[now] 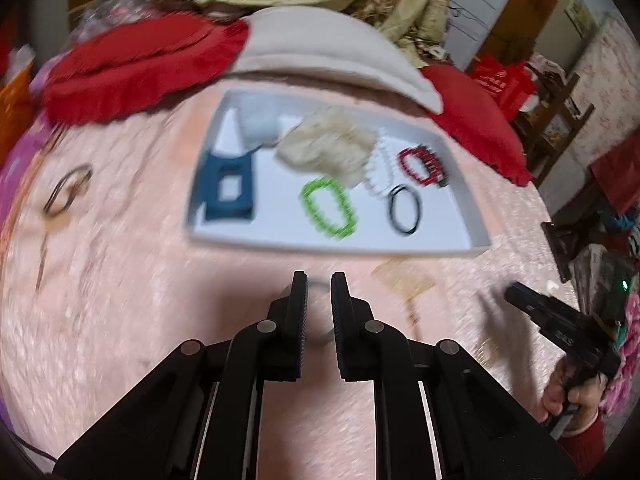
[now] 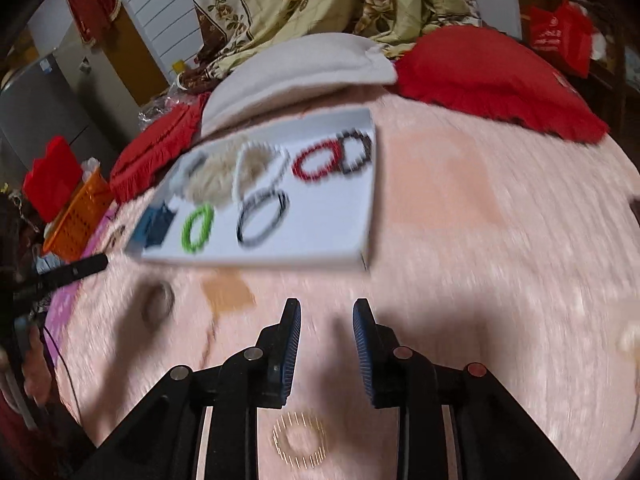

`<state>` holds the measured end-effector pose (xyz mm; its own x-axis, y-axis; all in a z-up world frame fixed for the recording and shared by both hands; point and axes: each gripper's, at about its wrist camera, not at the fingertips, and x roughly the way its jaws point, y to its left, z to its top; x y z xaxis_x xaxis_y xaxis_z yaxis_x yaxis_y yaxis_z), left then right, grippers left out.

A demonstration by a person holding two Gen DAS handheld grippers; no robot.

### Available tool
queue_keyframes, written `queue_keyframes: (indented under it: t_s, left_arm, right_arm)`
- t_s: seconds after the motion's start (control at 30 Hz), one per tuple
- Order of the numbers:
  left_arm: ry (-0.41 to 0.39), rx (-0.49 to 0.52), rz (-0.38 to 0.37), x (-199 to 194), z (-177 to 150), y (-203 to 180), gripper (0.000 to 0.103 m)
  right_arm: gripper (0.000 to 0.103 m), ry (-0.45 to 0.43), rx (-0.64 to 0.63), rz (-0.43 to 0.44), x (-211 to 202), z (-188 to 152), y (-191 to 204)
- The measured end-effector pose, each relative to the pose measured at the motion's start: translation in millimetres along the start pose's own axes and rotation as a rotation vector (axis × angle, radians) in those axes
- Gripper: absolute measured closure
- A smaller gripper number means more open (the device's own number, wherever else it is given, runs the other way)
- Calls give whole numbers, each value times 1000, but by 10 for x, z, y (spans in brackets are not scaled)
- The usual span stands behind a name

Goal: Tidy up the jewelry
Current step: 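Grasp the silver braided bangle with the left tool while the right grasps the spiral hair coil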

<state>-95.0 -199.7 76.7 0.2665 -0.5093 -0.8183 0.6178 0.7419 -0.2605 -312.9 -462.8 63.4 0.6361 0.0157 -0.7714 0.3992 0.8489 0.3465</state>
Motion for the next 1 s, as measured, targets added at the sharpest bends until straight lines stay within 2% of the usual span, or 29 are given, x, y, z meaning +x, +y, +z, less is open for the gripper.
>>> queue_keyframes:
  t_s: [0.27, 0.37, 0.53, 0.63, 0.87, 1.0]
  left_arm:
    - [15, -7, 126, 139, -444, 144, 92]
    - [31, -27, 111, 189, -509, 177, 92]
    - [21, -12, 133, 251, -464, 214, 92]
    - [13, -10, 117, 301, -386, 221, 92]
    - [25, 10, 61, 477, -240, 131, 92]
    - [47, 48, 69, 629, -215, 55, 92]
  right_arm:
    - [78, -62, 61, -31, -194, -463, -92]
    - [78, -56, 56, -48, -182, -555, -79]
    - [78, -31, -3, -83, -86, -667, 42]
    - [78, -37, -27, -111, -45, -682, 120]
    - [77, -42, -36, -110, -10, -702, 204]
    - [77, -52, -70, -150, -15, -757, 281]
